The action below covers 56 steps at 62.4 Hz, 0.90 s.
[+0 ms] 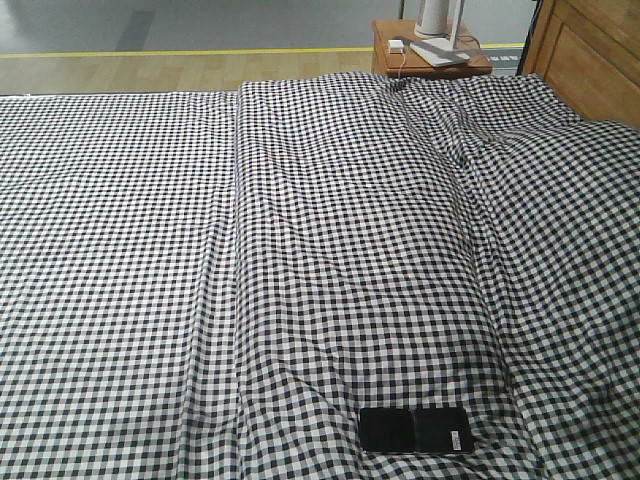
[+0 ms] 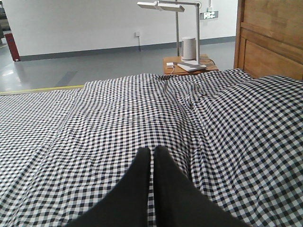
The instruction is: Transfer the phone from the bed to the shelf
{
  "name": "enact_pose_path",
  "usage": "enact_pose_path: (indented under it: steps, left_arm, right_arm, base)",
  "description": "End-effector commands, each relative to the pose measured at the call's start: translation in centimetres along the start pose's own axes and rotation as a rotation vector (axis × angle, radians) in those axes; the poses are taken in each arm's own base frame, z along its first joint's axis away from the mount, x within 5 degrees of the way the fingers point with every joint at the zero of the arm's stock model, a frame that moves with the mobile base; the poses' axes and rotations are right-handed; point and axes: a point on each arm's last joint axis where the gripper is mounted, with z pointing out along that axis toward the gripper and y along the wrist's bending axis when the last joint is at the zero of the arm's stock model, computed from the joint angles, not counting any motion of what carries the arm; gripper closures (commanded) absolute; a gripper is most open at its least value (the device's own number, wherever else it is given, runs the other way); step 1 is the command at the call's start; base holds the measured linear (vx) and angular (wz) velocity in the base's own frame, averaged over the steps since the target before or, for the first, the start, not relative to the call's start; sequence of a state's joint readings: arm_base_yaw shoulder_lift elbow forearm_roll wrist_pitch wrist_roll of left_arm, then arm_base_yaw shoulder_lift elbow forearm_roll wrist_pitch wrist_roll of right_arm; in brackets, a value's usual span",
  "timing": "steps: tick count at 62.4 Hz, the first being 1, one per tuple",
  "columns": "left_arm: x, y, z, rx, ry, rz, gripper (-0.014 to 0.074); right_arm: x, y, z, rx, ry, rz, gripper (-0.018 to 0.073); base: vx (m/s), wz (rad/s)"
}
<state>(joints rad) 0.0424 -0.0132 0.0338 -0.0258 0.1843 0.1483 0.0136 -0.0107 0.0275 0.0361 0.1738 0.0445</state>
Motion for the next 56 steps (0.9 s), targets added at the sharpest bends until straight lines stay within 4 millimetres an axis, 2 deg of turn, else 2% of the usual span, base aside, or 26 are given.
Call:
enact_pose_path:
  steps: [1, 13, 21, 29, 37, 45, 56]
  left_arm:
    - [-1.4, 0.2, -0.3, -0.01, -0.107, -0.014, 0.0595]
    - [-1.4, 0.2, -0.3, -0.01, -0.107, -0.014, 0.0595]
    - [-1.4, 0.2, -0.3, -0.01, -0.107, -0.014, 0.0595]
    - [-1.4, 0.2, -0.3, -0.01, -0.107, -0.014, 0.0595]
    - [-1.4, 0.2, -0.3, -0.01, -0.107, -0.014, 0.0595]
    - [-1.4, 0.2, -0.3, -0.01, -0.107, -0.014, 0.0595]
    - [-1.4, 0.2, -0.3, -0.01, -0.107, -0.014, 0.0595]
  right_arm:
    - [-0.7, 0.0, -0.1, 0.003, -0.089, -0.013, 0.0565]
    - [-1.6, 0.0, -0.2, 0.001, -0.193, -0.045, 0.0565]
    - [-3.3, 0.2, -0.7, 0.009, -0.38, -0.132, 0.0565]
    - [-5.3, 0.3, -1.6, 0.014, -0.572, -0.147, 0.0565]
    - [-8.3, 0.6, -2.9, 0.014, -0.669, -0.146, 0.0565]
    - [-12.7, 0.9, -4.3, 0.018, -0.751, -0.156, 0.0565]
    - [-18.7, 1.4, -3.8, 0.022, -0.67, -0.174, 0.0565]
  base:
    - [0.0, 0.0]
    - [0.0, 0.0]
    - [0.0, 0.0]
    - [0.0, 0.0]
    - [0.0, 0.0]
    - [0.0, 0.0]
    - [0.0, 0.0]
